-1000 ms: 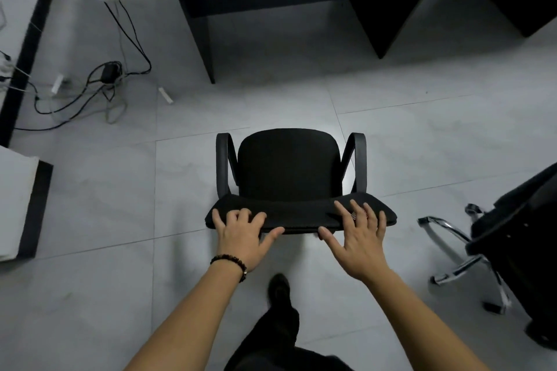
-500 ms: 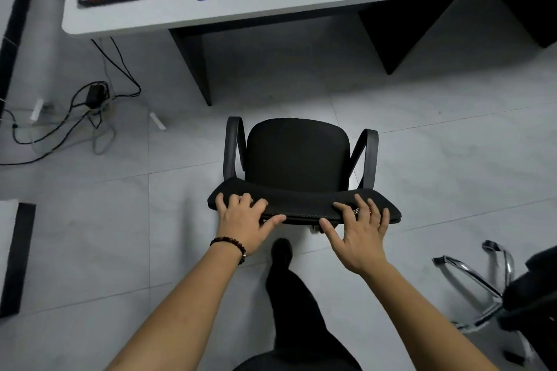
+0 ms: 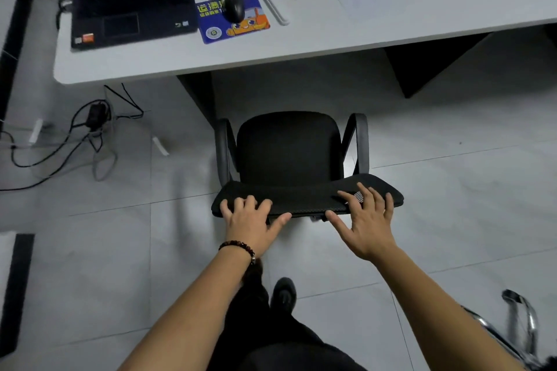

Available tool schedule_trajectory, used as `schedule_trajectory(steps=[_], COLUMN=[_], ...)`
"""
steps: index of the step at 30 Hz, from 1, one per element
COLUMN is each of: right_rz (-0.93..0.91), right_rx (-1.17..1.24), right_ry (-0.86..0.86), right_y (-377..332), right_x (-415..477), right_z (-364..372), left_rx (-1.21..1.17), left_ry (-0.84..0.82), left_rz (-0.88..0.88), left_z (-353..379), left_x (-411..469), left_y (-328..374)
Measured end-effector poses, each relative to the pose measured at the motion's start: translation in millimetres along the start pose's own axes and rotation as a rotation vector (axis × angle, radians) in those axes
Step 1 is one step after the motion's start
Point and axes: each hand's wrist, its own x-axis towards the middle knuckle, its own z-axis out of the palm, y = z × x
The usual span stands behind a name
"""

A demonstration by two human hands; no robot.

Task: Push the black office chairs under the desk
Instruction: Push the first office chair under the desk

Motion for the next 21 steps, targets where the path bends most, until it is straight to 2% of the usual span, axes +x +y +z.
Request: schedule_trajectory(steps=[11, 14, 21], right_rz=[0.042, 0.035, -0.066], right_rx=[0.003, -0.003, -0.015], right_ry=[-0.014, -0.047, -0.005], right_y=[-39.7, -43.6, -34.9], right_x=[109.2, 124.0, 152.0], right_z=[-26.0, -31.5, -36.6], left_rx=[0.026, 0.020, 0.018], left_ry=[0.020, 0.010, 0.061], left_rz=[0.046, 0.031, -0.047], left_z=[-57.8, -63.5, -57.1], left_x=[114.5, 125.8, 129.9], left_y=[-29.8, -32.2, -23.6])
